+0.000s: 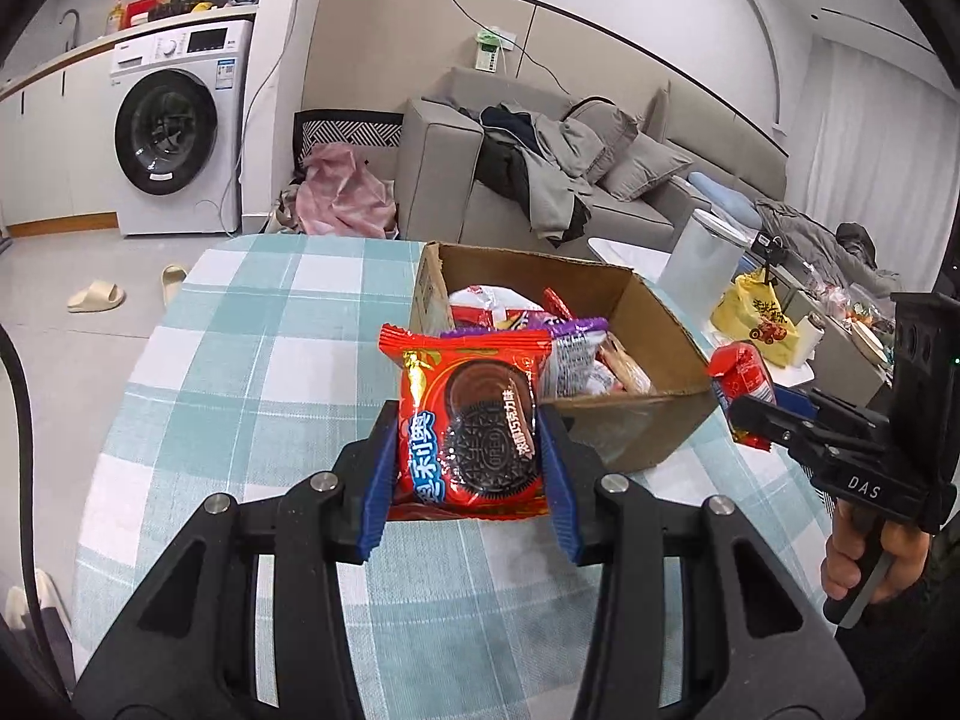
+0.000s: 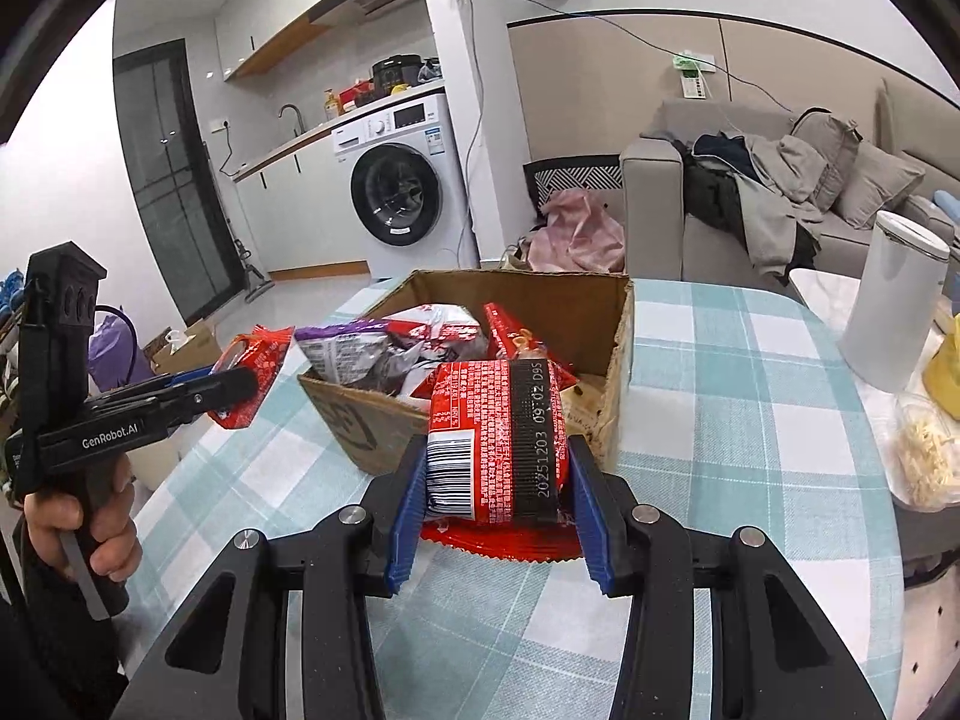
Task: Organize snacks
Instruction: 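Carry the cookie pack with left tool while right tool carries wafer pack over box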
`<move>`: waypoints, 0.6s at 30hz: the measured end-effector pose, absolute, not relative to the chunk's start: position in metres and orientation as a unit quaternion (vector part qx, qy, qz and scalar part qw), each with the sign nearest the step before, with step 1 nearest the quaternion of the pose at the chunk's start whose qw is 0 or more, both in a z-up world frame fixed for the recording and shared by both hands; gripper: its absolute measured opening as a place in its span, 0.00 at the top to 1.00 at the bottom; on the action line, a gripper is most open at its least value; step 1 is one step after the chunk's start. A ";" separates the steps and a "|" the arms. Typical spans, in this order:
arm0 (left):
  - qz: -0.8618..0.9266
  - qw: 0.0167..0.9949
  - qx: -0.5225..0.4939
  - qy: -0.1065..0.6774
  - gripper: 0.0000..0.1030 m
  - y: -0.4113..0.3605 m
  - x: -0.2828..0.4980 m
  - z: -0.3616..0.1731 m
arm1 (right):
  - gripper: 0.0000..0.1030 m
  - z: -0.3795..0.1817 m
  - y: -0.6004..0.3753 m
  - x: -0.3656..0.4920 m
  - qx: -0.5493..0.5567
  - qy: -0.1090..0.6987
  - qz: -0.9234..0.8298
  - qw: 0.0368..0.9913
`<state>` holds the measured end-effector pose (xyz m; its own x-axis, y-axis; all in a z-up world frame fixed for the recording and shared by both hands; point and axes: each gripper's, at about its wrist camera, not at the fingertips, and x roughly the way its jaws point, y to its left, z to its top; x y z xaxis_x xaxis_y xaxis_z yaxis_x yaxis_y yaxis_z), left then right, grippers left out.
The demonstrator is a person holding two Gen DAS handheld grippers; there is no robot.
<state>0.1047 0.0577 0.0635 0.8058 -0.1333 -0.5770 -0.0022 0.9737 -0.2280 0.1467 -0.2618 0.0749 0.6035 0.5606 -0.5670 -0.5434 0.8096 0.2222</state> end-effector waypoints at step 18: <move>-0.068 0.938 -0.100 0.325 0.61 0.028 0.153 0.058 | 0.56 0.074 -0.251 0.184 0.014 0.339 0.309 0.889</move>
<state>0.1532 0.0277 0.0576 0.7798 -0.1920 -0.5958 0.0622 0.9708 -0.2315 0.1845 -0.2512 0.0742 0.5795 0.5580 -0.5940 -0.5387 0.8092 0.2345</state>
